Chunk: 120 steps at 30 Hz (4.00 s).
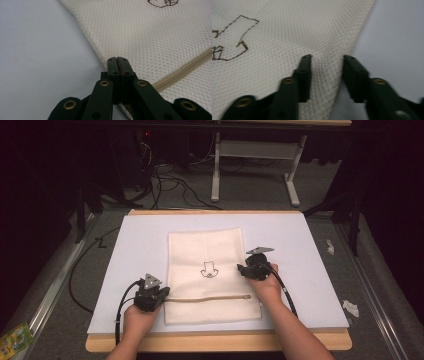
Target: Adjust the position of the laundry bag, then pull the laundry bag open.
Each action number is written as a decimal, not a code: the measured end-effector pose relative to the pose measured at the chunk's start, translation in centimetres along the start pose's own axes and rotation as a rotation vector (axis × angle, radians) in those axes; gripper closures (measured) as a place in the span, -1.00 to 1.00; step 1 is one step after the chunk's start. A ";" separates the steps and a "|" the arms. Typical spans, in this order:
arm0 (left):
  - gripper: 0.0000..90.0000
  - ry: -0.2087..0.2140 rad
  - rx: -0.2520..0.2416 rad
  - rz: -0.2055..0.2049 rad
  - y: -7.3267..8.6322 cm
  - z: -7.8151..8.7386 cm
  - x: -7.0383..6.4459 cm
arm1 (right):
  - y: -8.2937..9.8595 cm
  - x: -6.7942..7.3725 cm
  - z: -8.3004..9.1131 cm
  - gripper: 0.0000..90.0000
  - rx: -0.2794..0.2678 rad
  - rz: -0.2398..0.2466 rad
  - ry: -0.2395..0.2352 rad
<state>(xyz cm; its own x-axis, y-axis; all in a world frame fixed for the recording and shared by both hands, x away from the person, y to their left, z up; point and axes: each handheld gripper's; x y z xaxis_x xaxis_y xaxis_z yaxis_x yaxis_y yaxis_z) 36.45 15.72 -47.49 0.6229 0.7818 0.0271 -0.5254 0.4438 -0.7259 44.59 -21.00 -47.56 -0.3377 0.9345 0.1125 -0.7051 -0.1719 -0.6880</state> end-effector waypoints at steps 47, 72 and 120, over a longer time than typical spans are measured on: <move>0.09 0.034 -0.200 -0.003 -1.9 0.0 -1.6 | 10.9 -4.6 13.0 0.31 -0.077 -0.074 -0.072; -0.12 0.069 -0.182 -0.052 -3.0 -0.5 -3.1 | 12.0 -2.9 12.1 0.83 0.004 0.033 -0.025; 0.36 0.429 -0.190 -0.066 -8.2 -7.2 -18.8 | 10.1 -4.5 13.7 0.90 -0.127 0.080 -0.136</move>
<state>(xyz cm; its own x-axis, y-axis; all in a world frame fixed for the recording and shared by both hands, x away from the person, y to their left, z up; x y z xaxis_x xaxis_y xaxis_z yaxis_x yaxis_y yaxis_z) 33.19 -5.74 -46.98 0.8556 0.4854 -0.1795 -0.3859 0.3672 -0.8463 30.41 -31.23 -45.17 -0.4768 0.8672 0.1439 -0.5914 -0.1954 -0.7823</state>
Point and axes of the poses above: each handheld gripper's, and its own axes: z roughly backward along the jaws, y roughly out of its underside, x roughly to its left, and after that the axes turned 7 degrees about -z, right-handed
